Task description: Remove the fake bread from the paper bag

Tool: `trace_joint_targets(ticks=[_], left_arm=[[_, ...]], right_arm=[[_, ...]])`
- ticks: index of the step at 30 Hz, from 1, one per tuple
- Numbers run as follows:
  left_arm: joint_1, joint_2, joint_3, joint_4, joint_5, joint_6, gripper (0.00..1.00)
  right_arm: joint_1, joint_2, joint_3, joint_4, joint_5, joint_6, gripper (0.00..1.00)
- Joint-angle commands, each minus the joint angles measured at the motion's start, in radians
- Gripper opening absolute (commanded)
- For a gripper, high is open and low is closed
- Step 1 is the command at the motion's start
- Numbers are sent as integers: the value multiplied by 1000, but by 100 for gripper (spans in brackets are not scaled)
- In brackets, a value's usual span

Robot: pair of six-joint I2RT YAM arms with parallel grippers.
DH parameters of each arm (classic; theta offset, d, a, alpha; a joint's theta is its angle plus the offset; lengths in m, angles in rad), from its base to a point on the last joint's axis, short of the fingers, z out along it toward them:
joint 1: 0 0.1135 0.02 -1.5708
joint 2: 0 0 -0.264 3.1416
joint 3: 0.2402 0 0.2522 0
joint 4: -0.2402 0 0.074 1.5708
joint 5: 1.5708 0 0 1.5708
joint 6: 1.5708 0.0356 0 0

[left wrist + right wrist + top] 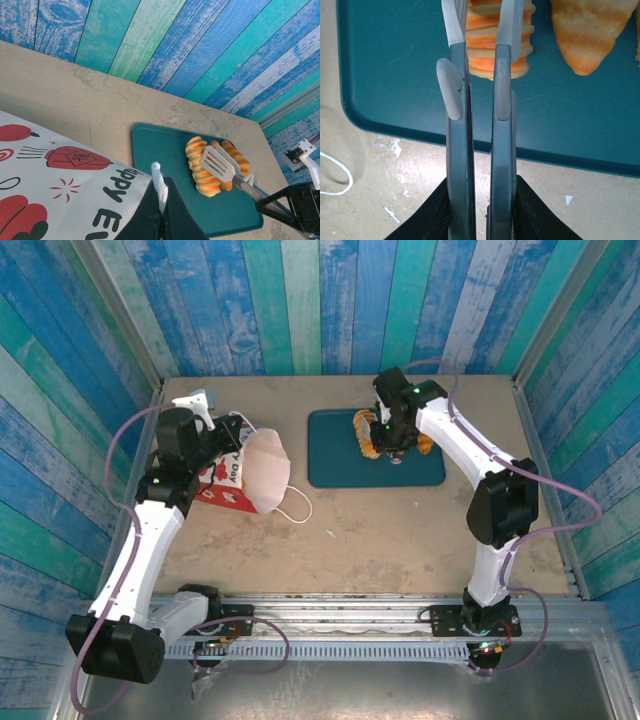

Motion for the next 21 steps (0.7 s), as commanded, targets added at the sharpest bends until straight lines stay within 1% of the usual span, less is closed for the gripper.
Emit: trace_joint_targets(ticks=[1,4,5,7,10,13,21], left_arm=[[-1,-9,-10,20,-8,19,0],[-1,-9,-12,26,-13,15,0],[-1,-8,-14,28,-13,13,0],[-1,-5,-14,28,-9,12,0],[-1,-3,-14,25,-7,12,0],[0,-5,-11,22,-8,15,0],[0,3,-10,27,-4,10,0]], right_arm=[[-1,4,-18,53,51,90,30],[-1,7,-36,99,22,115,31],[1,14,-31,97,30,124,31],[-1,15,-37,109,38,139,34],[0,24,-34,114,25,142,35],[0,28,-35,114,33,135,38],[-1,38,-30,114,35,119,38]])
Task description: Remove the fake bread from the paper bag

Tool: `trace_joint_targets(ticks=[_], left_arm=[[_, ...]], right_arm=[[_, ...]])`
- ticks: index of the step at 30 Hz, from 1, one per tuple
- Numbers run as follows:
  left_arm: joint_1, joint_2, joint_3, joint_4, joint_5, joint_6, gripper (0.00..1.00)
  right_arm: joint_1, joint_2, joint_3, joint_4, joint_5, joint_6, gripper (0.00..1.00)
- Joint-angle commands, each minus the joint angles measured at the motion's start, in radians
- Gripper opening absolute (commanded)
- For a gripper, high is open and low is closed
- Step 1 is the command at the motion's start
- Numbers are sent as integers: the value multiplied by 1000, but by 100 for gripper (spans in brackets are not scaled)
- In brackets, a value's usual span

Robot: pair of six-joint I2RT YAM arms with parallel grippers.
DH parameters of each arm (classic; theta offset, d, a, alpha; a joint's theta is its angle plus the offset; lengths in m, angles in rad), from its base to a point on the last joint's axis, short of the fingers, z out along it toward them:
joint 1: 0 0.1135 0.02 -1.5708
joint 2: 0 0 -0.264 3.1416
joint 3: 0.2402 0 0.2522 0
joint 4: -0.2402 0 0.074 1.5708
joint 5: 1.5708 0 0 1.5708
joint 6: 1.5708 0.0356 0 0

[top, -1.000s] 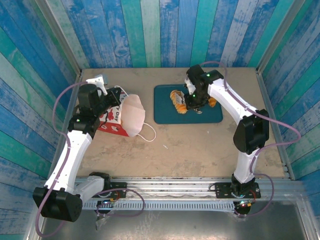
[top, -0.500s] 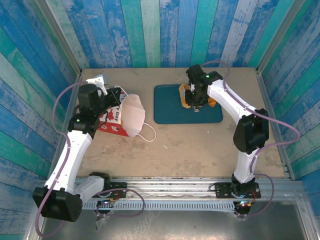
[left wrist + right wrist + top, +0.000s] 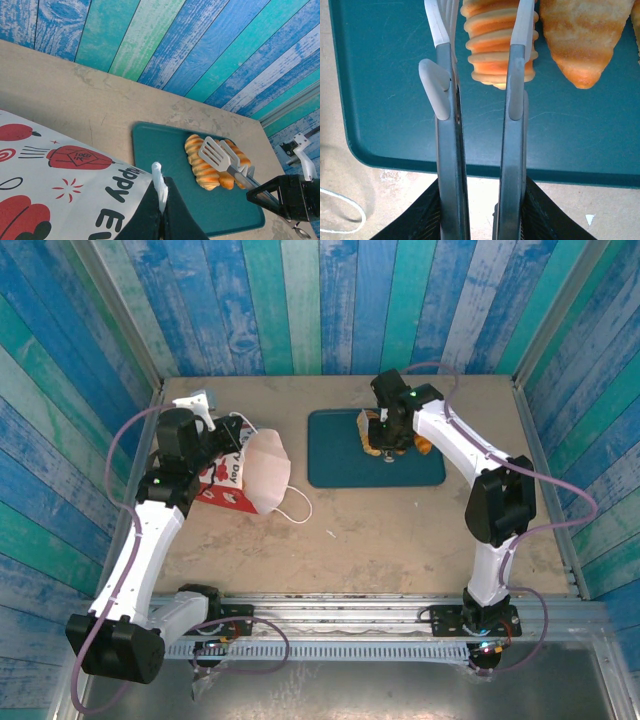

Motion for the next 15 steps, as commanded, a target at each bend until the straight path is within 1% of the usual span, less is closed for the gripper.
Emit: trace_joint_targets(ticks=[1,8,15], left_arm=[[-1,3,-2,23,-4,7,0],[-1,2,6,12,-9,12,0],[-1,0,11,12,-10,8,0]], right_arm=[[-1,28,6,15,17,0,38],[1,58,15,10,62,-14,35],[5,45,-6,37,46,63,34]])
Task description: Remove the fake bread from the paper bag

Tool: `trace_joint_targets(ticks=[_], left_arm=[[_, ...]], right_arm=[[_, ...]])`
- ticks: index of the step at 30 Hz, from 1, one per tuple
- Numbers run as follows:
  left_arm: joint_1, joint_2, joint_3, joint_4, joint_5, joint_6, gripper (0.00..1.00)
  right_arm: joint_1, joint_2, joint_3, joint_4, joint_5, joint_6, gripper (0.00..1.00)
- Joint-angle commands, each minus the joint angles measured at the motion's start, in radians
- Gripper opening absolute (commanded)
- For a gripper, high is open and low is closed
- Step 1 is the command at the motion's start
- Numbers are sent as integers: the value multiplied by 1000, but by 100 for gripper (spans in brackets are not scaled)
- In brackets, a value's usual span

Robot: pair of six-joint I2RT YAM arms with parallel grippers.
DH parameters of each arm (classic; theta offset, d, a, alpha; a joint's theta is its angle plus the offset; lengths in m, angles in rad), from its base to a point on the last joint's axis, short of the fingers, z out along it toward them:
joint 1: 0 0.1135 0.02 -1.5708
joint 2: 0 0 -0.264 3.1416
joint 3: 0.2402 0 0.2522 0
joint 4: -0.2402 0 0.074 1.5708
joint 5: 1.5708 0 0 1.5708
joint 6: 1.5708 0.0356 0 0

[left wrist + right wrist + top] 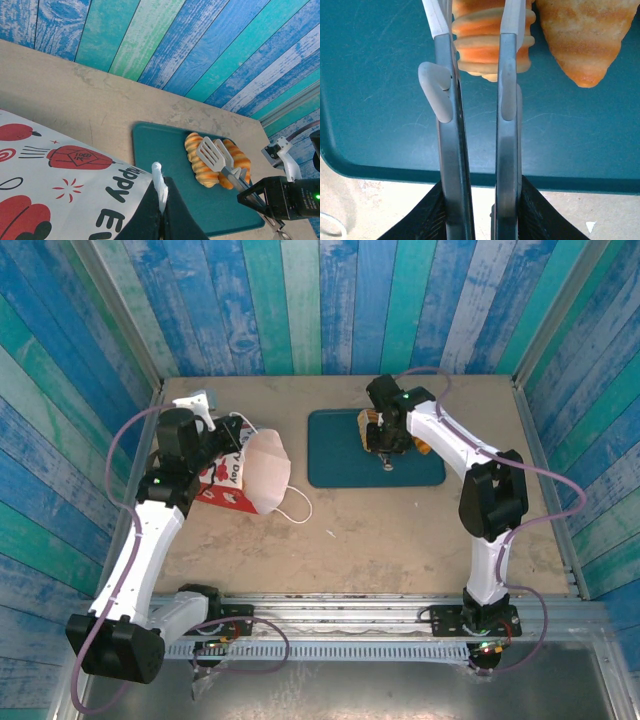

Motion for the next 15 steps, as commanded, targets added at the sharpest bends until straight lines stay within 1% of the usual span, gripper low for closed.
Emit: trace_joint_targets(ticks=[1,5,11,15], left_arm=[[-1,-1,13,11,-9,8,0],[-1,-1,16,4,-10,11,0],[-1,-1,19,2,-11,16,0],[0,-1,25,-4,-12,22,0]], right_arm=[[5,-14,-12,36,16,57,34],[6,-35,-23,50,13,70,37],[7,-86,-22,52,8,42,41],[7,-117,-25,49,-4,11,42]])
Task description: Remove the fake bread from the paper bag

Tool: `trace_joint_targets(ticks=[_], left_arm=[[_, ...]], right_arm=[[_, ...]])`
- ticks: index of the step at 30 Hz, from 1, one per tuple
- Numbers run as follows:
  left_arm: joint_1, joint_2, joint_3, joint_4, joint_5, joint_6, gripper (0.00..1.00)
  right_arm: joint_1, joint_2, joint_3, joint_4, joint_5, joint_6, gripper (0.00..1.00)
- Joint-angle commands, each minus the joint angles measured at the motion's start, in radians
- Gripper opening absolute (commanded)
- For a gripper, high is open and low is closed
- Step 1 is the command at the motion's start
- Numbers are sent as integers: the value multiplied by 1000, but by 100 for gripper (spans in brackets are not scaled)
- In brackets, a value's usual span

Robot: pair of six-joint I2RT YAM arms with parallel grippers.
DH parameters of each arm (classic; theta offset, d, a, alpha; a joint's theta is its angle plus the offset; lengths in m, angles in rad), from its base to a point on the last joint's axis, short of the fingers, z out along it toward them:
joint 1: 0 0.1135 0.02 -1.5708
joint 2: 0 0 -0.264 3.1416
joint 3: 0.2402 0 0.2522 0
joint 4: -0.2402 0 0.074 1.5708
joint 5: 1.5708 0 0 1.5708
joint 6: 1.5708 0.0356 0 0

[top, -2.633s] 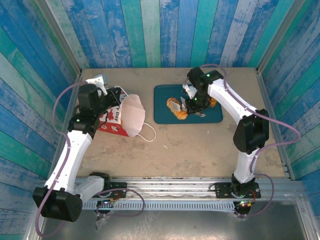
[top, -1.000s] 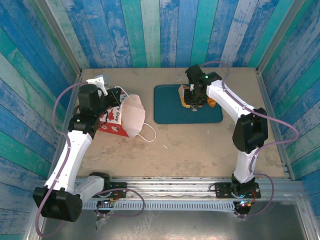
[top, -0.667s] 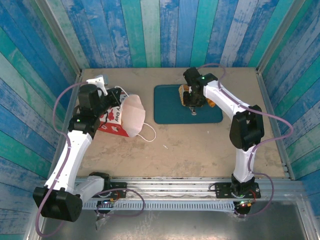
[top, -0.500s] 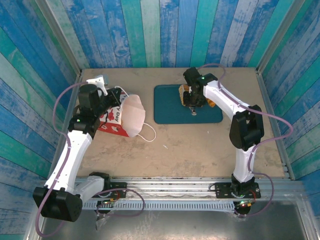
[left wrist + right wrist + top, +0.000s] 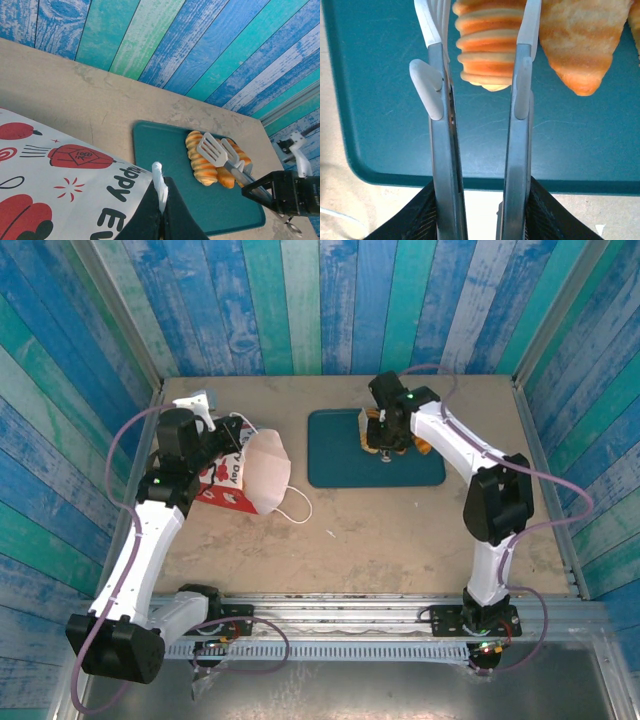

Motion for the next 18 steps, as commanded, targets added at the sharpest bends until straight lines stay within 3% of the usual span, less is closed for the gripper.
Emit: trace_joint_targets(ticks=[1,10,18], left_arm=[[-1,-2,29,-7,-15,26,0],[-1,-61,19,-126,-98,142,0],[-1,-139,39,-228,-213,276,0]], right_arm=[[3,-71,-11,8,-5,-30,41],[54,-239,-152,134,-27,-197,39],[94,-561,-541,506,-297,-348,36]])
